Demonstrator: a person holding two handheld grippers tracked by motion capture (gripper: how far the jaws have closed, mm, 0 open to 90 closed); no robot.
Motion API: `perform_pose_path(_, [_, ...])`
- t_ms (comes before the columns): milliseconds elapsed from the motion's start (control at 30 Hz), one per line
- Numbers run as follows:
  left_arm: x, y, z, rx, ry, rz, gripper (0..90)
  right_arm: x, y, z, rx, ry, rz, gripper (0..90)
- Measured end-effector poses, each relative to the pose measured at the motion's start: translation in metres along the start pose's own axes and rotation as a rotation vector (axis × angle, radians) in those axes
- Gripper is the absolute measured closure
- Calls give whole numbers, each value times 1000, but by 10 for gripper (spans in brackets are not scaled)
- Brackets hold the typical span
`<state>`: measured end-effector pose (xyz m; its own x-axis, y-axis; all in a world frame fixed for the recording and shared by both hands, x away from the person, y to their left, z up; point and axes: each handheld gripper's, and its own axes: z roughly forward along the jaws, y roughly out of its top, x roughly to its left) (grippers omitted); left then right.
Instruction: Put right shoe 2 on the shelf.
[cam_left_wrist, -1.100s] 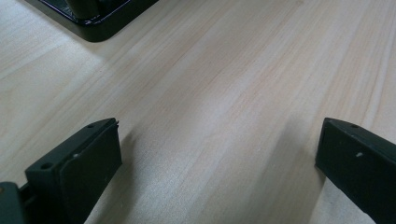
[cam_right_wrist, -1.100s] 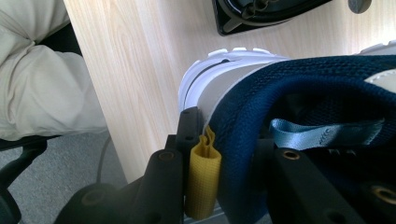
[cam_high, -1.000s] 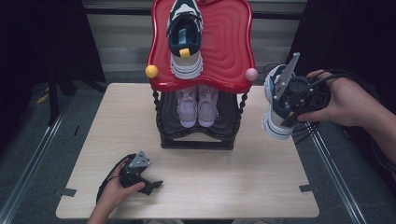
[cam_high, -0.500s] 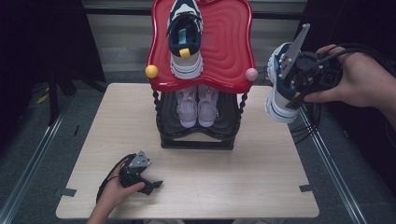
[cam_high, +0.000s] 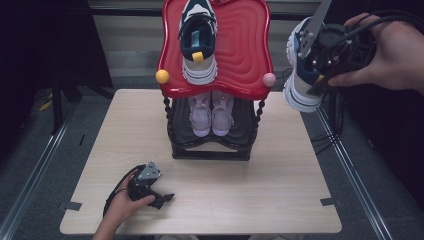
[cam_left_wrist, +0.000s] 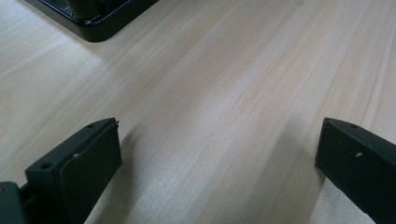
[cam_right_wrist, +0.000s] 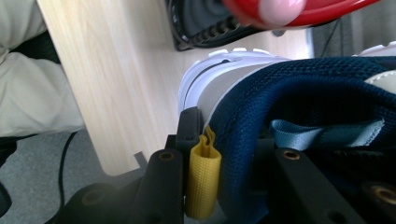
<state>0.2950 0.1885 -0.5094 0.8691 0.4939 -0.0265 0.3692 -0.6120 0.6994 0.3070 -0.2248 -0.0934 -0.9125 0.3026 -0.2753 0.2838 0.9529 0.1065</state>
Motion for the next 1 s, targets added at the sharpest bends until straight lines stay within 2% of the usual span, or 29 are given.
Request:
perform_pose_path(167, [0,0,0,2,0,4,0,-4,16,-9,-14,-21,-7,730])
perform_pose_path(467, [0,0,0,2,0,4,0,-11,52,-19,-24,-57,-52,729])
perform_pose_path(767, [1,0,0,2,0,6,0,-17,83,-16,-32,-67,-77,728])
perform_pose_path(1000, [1,0,0,2,0,6,0,-21,97,-9,-38,-76,-96,729])
